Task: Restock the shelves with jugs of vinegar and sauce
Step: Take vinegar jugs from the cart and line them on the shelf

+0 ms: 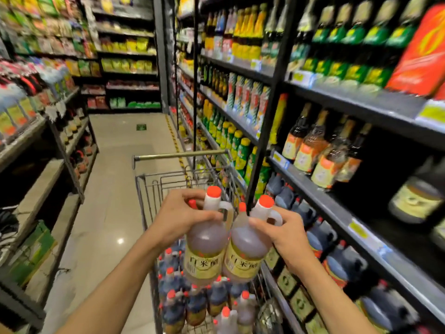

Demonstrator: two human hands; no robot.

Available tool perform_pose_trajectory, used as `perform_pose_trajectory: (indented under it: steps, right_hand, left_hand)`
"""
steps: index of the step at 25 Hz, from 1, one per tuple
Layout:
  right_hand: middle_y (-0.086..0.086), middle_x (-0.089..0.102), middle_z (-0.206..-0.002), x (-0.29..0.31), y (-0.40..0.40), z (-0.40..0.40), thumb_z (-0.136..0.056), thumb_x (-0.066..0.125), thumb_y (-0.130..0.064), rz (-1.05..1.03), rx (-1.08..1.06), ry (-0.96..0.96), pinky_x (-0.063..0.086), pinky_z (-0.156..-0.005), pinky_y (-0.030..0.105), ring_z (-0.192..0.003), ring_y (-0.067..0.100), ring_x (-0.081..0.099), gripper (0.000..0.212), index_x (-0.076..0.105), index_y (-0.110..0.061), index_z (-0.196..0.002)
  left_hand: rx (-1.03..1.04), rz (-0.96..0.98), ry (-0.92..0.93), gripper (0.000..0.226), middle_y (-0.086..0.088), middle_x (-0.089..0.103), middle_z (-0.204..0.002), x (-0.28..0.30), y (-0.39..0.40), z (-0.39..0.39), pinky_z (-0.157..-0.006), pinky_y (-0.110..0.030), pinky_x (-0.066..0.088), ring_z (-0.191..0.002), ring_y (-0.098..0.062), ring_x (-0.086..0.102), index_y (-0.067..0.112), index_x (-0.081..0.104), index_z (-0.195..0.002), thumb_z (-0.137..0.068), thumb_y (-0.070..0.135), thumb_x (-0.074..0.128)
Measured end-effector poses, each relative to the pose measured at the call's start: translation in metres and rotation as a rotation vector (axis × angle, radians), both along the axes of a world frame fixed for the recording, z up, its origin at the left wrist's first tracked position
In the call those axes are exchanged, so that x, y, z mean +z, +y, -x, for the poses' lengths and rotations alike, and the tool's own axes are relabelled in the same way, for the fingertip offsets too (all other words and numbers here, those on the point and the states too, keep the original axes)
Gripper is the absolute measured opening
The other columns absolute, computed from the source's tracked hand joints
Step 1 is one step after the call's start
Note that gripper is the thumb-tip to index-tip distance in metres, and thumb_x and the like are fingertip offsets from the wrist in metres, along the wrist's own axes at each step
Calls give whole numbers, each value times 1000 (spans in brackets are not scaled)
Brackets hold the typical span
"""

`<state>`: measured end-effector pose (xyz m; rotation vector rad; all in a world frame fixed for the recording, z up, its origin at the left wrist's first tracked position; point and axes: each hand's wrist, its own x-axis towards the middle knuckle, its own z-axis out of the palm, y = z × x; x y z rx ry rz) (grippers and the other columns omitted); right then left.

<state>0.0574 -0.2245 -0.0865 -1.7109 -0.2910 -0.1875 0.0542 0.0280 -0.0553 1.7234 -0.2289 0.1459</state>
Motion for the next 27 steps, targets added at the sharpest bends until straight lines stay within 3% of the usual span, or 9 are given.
perform_pose_trajectory:
  steps: [3, 5, 9, 12, 15, 19, 23, 27]
  right_hand:
    - [10, 76, -76, 21, -26, 18, -69, 93, -23, -114, -109, 6, 53, -62, 28, -69, 12, 66, 20, 79, -12, -77]
    - [13, 78, -80, 31, -47, 28, -67, 88, -28, -165, -190, 20, 55, -61, 29, -70, 15, 70, 22, 81, -13, -81]
    - [9, 78, -77, 46, -98, 58, -59, 89, -39, -188, -309, -4, 55, -59, 28, -69, 15, 71, 30, 80, -18, -78]
    - [14, 77, -79, 55, -139, 78, -64, 96, -30, -165, -391, -38, 55, -59, 26, -69, 15, 71, 28, 78, -13, -78]
    - [9, 76, -76, 64, -177, 93, -67, 89, -28, -162, -428, -56, 55, -60, 28, -69, 16, 71, 20, 77, -14, -75]
    - [14, 76, -77, 71, -214, 107, -75, 88, -16, -157, -515, -93, 56, -60, 28, -69, 17, 71, 13, 76, -10, -76]
    - [25, 74, -84, 78, -237, 113, -76, 89, -16, -150, -649, -123, 57, -62, 33, -70, 21, 71, 23, 74, 0, -82]
    - [13, 77, -80, 89, -252, 116, -79, 88, -19, -173, -715, -127, 57, -62, 30, -72, 19, 74, 10, 79, -14, -79]
  left_hand:
    - [-98, 100, -2, 31, -11, 80, -82, 20, -36, -7, -70, -25, 57, -72, -11, 70, 10, 82, -85, -59, -1, 95]
    - [-176, 132, -1, 35, -17, 79, -86, 30, -61, -12, -75, -33, 58, -77, -19, 72, 8, 81, -89, -58, 2, 96]
    - [-375, 140, -36, 34, -12, 80, -84, 43, -121, -19, -66, -23, 58, -74, -15, 76, 15, 82, -87, -57, 7, 96]
    - [-454, 145, -44, 37, -12, 80, -85, 49, -170, -22, -67, -25, 60, -75, -15, 75, 16, 82, -88, -55, 15, 99]
    - [-529, 148, -25, 41, -16, 80, -90, 52, -212, -24, -70, -31, 61, -81, -25, 77, 14, 81, -92, -56, 26, 97]
    - [-614, 177, -19, 37, -14, 80, -85, 58, -263, -32, -63, -24, 58, -75, -20, 77, 12, 81, -91, -58, 18, 95]
    - [-738, 205, -24, 37, -15, 80, -87, 64, -304, -46, -63, -26, 58, -76, -24, 78, 12, 81, -91, -57, 20, 91]
    - [-876, 216, -37, 35, -12, 80, -86, 72, -338, -64, -61, -24, 57, -74, -20, 77, 16, 82, -88, -55, 23, 92]
